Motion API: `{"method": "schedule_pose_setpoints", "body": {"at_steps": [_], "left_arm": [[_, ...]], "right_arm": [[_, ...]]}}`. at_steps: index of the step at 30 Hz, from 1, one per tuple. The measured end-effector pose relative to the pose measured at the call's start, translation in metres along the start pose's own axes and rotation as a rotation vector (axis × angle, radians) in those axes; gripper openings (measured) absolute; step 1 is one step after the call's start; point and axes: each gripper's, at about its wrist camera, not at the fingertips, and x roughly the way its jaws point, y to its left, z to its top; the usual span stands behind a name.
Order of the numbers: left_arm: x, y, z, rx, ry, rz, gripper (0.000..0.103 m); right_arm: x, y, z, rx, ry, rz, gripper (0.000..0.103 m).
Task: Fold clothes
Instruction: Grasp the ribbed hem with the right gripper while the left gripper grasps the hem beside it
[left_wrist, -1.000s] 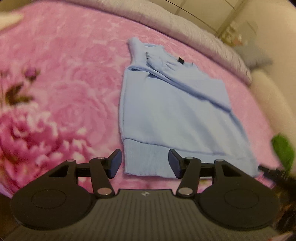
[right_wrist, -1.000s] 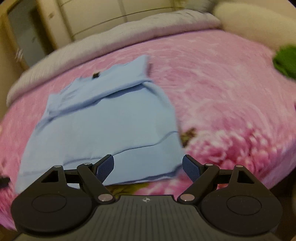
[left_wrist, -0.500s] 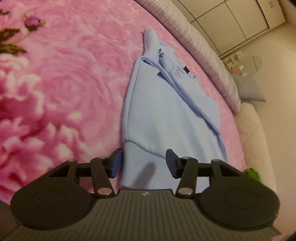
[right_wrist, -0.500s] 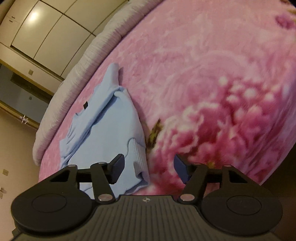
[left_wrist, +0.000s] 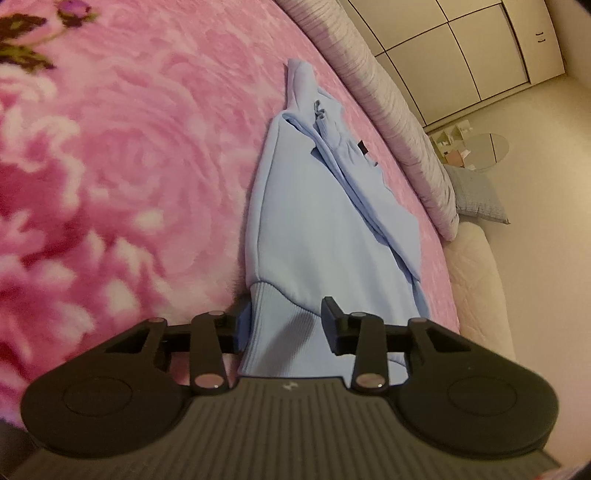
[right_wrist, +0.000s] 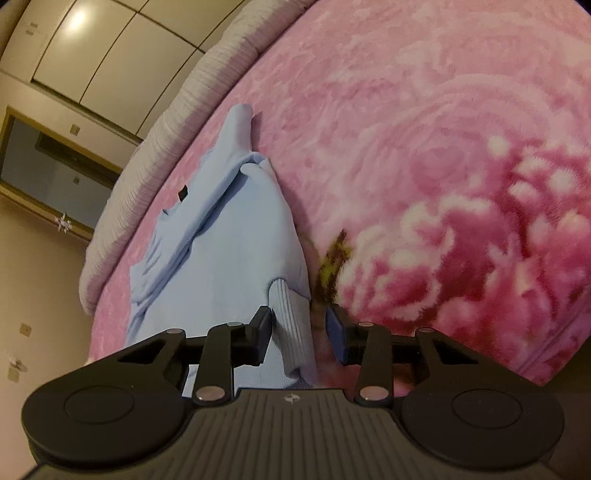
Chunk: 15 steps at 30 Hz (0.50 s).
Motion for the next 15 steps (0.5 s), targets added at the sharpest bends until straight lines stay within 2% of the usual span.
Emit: {"method": "schedule_pose_setpoints", "body": {"at_steps": [3, 5, 7, 11, 15], "left_arm": [[0.005, -0.003, 0.0, 0.011, 0.021, -0.026, 0.032], [0.007, -0.005, -0.001, 0.026, 0.051, -0.033, 0.023], [0.002, 0.001, -0.002, 0.006, 0.038, -0.032, 0.019], [-0.008, 0.014, -0.004, -0.039, 0.02, -0.056, 0.019], [0.001, 0.02, 0.0, -0.091, 0.024, -0.1, 0.019]], "right_arm": [[0.006, 0.001, 0.002, 0.005, 0.002, 0.015, 0.04], [0.009, 0.002, 0.003, 0.002, 0.007, 0.017, 0.038], [0.011, 0.004, 0.004, -0.006, 0.012, 0.011, 0.035], [0.007, 0.002, 0.003, -0.005, 0.016, 0.01, 0.032], [0.007, 0.001, 0.001, 0.002, 0.013, 0.011, 0.032]]}}
